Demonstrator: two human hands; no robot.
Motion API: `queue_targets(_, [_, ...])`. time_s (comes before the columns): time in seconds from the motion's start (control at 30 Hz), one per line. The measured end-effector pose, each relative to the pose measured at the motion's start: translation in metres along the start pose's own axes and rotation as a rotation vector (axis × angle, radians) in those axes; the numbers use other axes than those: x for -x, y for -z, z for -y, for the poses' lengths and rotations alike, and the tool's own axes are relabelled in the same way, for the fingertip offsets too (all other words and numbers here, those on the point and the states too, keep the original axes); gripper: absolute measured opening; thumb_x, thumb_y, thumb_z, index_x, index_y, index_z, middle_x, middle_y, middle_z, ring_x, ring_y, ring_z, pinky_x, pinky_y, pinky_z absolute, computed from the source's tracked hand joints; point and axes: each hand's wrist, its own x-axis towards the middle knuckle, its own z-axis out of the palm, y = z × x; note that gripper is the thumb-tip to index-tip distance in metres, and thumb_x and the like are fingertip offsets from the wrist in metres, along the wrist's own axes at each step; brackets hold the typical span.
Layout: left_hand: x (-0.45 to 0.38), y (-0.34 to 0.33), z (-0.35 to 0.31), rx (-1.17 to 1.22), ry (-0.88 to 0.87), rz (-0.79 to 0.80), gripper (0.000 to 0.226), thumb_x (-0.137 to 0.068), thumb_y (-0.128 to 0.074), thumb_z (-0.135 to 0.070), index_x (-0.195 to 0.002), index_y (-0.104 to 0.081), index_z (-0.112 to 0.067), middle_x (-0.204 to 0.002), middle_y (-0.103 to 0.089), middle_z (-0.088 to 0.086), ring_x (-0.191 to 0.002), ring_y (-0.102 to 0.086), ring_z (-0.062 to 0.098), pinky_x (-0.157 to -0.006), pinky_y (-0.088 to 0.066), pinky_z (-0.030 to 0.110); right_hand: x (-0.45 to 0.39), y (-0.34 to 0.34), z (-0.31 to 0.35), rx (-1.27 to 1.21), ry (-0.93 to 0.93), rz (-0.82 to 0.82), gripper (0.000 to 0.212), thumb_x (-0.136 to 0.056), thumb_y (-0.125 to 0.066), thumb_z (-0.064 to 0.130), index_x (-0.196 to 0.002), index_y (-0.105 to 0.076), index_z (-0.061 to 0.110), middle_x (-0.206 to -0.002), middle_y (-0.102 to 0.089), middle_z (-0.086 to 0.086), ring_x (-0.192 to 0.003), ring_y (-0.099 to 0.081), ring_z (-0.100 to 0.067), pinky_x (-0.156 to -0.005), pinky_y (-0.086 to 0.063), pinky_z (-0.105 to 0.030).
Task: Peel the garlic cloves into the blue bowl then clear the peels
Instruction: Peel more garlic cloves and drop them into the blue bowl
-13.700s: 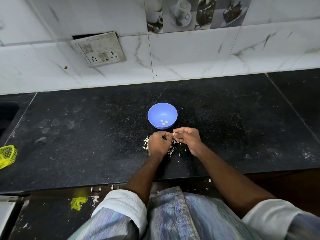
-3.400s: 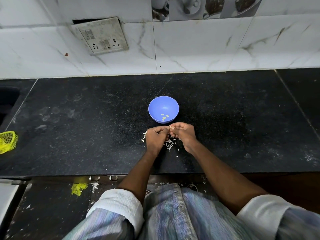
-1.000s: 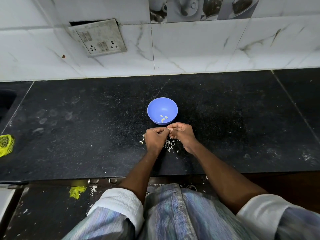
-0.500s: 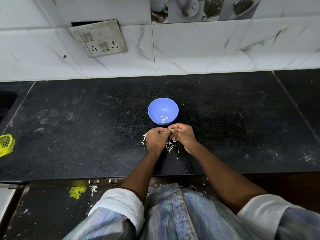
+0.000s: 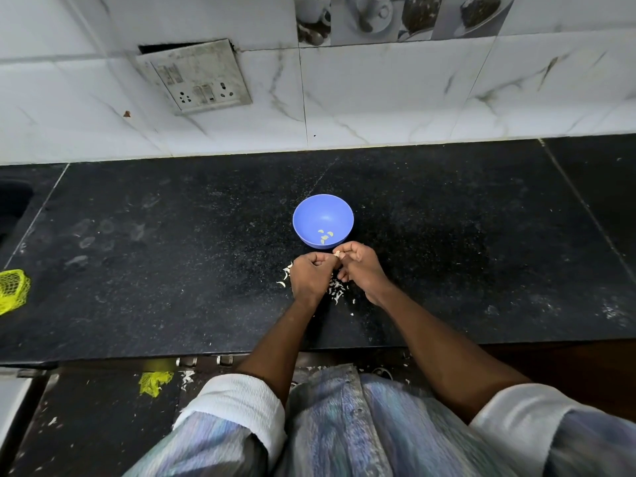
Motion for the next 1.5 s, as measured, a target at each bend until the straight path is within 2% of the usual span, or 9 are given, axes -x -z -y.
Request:
queue_targets(0.23, [0.001, 0.003, -0.002, -0.083, -0.062, 0.009, 0.024, -0.089, -0.077, -0.030, -0.068, -0.074, -0.019, -0.059, -0.068, -0.013, -0.052, -0.055, -0.001, -0.056, -0.046, 0.020, -0.001, -0.002, 0.002, -0.176, -0.085, -0.037, 0.010, -0.104, -0.056, 0.010, -0.104, -0.066, 0.011, -0.087, -0.069, -0.005, -0.066, -0.062, -0.011, -0.055, -0.051, -0.026])
queue_targets(0.37, [0.002, 0.005, 0.001, -0.183, -0.111, -0.007, 0.017, -0.090, -0.071, -0.032, -0.076, -0.074, -0.024, -0.070, -0.072, -0.011, -0.066, -0.067, 0.005, -0.065, -0.052, 0.026, -0.003, 0.002, 0.002, -0.270, -0.124, -0.025, 0.011, -0.104, -0.057, 0.009, -0.106, -0.068, 0.008, -0.088, -0.070, -0.007, -0.069, -0.062, -0.013, -0.064, -0.052, -0.030])
queue_targets(0.5, [0.004, 0.007, 0.000, -0.259, -0.153, -0.040, 0.018, -0.086, -0.078, -0.037, -0.074, -0.073, -0.024, -0.069, -0.071, -0.012, -0.067, -0.067, 0.004, -0.066, -0.053, 0.026, -0.002, 0.004, -0.003, -0.265, -0.115, -0.041, 0.014, -0.101, -0.059, 0.003, -0.109, -0.070, 0.006, -0.093, -0.075, -0.012, -0.075, -0.065, -0.014, -0.068, -0.053, -0.028])
queue_targets(0.67, [0.005, 0.008, 0.002, -0.238, -0.225, -0.022, 0.016, -0.084, -0.080, -0.020, -0.087, -0.072, -0.034, -0.079, -0.072, -0.015, -0.070, -0.068, 0.002, -0.071, -0.060, 0.030, 0.000, 0.006, -0.004, -0.246, -0.096, -0.039, 0.018, -0.097, -0.062, -0.001, -0.111, -0.073, 0.003, -0.096, -0.077, -0.014, -0.075, -0.066, -0.012, -0.067, -0.052, -0.025])
queue_targets(0.8, [0.005, 0.005, 0.002, -0.195, -0.255, -0.031, 0.013, -0.094, -0.068, -0.023, -0.094, -0.081, -0.027, -0.082, -0.076, -0.016, -0.076, -0.071, 0.001, -0.075, -0.061, 0.034, 0.001, 0.005, -0.006, -0.258, -0.098, -0.037, 0.017, -0.097, -0.064, 0.000, -0.109, -0.075, 0.005, -0.099, -0.077, -0.014, -0.076, -0.064, -0.012, -0.067, -0.053, -0.024])
queue_targets(0.97, [0.004, 0.004, 0.001, -0.103, -0.233, 0.021, 0.002, -0.088, -0.081, -0.025, -0.090, -0.081, -0.026, -0.077, -0.076, -0.014, -0.073, -0.073, 0.003, -0.075, -0.063, 0.035, 0.000, 0.005, -0.008, -0.253, -0.086, -0.007, 0.012, -0.095, -0.070, 0.006, -0.106, -0.074, 0.006, -0.098, -0.079, -0.013, -0.083, -0.070, -0.018, -0.075, -0.056, -0.030])
queue_targets(1.07, [0.002, 0.005, 0.000, -0.093, -0.245, 0.012, 0.010, -0.088, -0.081, -0.018, -0.087, -0.078, -0.027, -0.076, -0.076, -0.014, -0.072, -0.072, 0.001, -0.076, -0.063, 0.035, -0.001, 0.006, -0.007, -0.257, -0.064, 0.002, 0.014, -0.092, -0.072, 0.001, -0.106, -0.074, 0.003, -0.097, -0.078, -0.016, -0.083, -0.069, -0.020, -0.075, -0.056, -0.028])
queue_targets(1.27, [-0.001, 0.007, 0.005, -0.167, -0.265, 0.013, 0.011, -0.087, -0.079, -0.019, -0.085, -0.077, -0.030, -0.075, -0.075, -0.014, -0.070, -0.071, 0.004, -0.073, -0.063, 0.036, 0.000, 0.009, -0.005, -0.301, -0.051, 0.033, 0.021, -0.093, -0.065, -0.008, -0.111, -0.073, -0.005, -0.108, -0.076, -0.022, -0.099, -0.073, -0.025, -0.093, -0.060, -0.031])
queue_targets(1.5, [-0.002, 0.008, 0.005, -0.268, -0.289, 0.014, 0.010, -0.082, -0.086, -0.027, -0.089, -0.080, -0.030, -0.076, -0.075, -0.017, -0.068, -0.070, 0.002, -0.069, -0.062, 0.033, 0.002, 0.012, 0.000, -0.356, -0.065, 0.038, 0.018, -0.094, -0.062, -0.009, -0.105, -0.074, -0.001, -0.098, -0.077, -0.016, -0.091, -0.075, -0.019, -0.088, -0.060, -0.026])
